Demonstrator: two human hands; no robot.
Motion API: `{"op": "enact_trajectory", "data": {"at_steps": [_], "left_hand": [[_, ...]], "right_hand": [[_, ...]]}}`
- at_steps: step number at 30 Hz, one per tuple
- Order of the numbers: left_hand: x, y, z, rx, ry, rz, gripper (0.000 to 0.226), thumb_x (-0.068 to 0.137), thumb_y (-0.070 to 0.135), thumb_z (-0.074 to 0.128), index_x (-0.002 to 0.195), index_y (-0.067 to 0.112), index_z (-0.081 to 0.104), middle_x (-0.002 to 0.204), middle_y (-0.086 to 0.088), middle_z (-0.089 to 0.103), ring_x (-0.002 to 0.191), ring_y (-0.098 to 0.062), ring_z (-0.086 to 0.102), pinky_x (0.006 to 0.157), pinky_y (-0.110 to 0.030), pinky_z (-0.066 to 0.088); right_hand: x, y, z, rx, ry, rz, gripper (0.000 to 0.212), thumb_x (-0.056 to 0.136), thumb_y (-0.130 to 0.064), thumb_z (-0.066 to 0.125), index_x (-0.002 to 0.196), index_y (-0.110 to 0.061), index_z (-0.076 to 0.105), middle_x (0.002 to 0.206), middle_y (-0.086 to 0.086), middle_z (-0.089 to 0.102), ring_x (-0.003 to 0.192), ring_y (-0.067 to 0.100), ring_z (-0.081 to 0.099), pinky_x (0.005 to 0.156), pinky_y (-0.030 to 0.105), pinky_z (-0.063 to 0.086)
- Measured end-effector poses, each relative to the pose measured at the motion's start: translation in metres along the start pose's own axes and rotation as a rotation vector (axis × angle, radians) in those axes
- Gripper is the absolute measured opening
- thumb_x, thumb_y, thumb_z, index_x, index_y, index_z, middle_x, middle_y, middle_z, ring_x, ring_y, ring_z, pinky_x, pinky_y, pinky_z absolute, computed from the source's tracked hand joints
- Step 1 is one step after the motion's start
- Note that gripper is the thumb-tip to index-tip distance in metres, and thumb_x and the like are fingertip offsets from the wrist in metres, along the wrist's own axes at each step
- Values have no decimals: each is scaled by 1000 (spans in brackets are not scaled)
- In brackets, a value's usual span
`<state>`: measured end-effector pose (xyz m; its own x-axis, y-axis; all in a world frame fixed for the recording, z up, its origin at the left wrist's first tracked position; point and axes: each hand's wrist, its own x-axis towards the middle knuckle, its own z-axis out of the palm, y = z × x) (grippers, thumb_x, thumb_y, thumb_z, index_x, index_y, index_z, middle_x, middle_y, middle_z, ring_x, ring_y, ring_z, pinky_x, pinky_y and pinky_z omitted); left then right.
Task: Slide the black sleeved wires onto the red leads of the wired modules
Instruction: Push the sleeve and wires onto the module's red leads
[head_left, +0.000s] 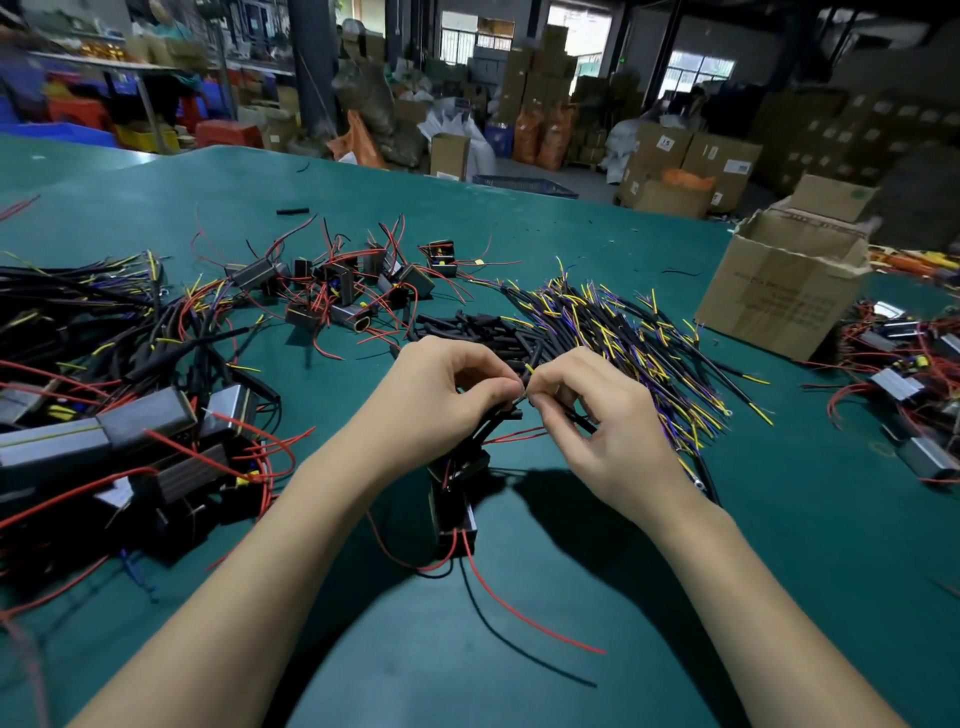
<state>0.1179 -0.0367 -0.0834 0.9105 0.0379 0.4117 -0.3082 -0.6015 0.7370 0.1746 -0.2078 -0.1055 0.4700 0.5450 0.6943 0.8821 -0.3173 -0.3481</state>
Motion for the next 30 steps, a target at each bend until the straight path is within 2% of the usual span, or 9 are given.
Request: {"op": "enact_trajectory", "data": {"at_steps": [5,9,14,18,20,22,23,27,30], "left_hand": [[-1,2,1,43,-10,-15,18,89,16,63,74,25,64,65,13,62,58,2,50,60,-10,37],[-1,4,6,4,-41,-60,16,93,16,58,77,21,61,68,6,62,60,-6,49,63,-19,40],[1,4,-1,-188,-157,-190,19,94,16,57,76,20,63,56,11,59,50,2,45,53,-10,36],[0,4,-7,-304,-189,-227,16,93,16,59,78,17,66,53,12,59,45,4,43,46,-5,32],[0,4,-6,-286,-153,-191,12,91,13,61,80,13,66,58,9,62,51,1,49,54,-11,39],[1,3,-2,-183,-81,-93,8,90,11,62,84,9,65,67,1,65,61,-10,56,66,-25,48],[0,3,-1,-118,-48,-36,7,90,12,61,84,10,64,71,-1,66,65,-11,57,69,-28,48],[-3,4,-1,55,-18,140,5,87,13,66,85,11,70,72,7,66,64,-1,54,64,-9,38],[-3,2,-1,131,-29,186,4,82,12,72,86,11,71,78,-1,67,66,-4,55,64,-6,37]], "right_hand": [[0,-3,-1,-53,-14,-54,4,90,-5,60,91,-9,62,88,-5,52,76,10,48,64,37,47],[0,-6,-5,-59,-20,-68,3,89,-3,60,88,-6,62,85,-2,53,73,14,49,62,40,47],[0,-13,-3,-85,-19,-112,5,89,-3,58,86,-2,62,84,5,56,70,26,54,60,42,48],[0,-14,0,-38,22,-87,2,87,-2,61,87,-3,63,85,4,58,71,20,55,62,39,49],[-1,-12,1,-13,28,-53,4,86,-3,63,87,-6,63,85,0,56,74,14,53,64,36,49],[-1,-10,1,9,30,-7,5,85,-5,63,86,-10,62,83,-5,54,73,10,50,63,32,47],[-1,-9,2,19,32,15,6,85,-6,62,85,-12,61,82,-7,53,72,10,50,62,30,45],[-1,-3,2,22,42,63,6,84,-6,63,84,-12,62,79,-7,53,69,10,49,63,23,39],[-2,-1,2,18,38,69,7,85,-6,63,85,-13,62,79,-8,52,70,7,48,65,23,40]]}}
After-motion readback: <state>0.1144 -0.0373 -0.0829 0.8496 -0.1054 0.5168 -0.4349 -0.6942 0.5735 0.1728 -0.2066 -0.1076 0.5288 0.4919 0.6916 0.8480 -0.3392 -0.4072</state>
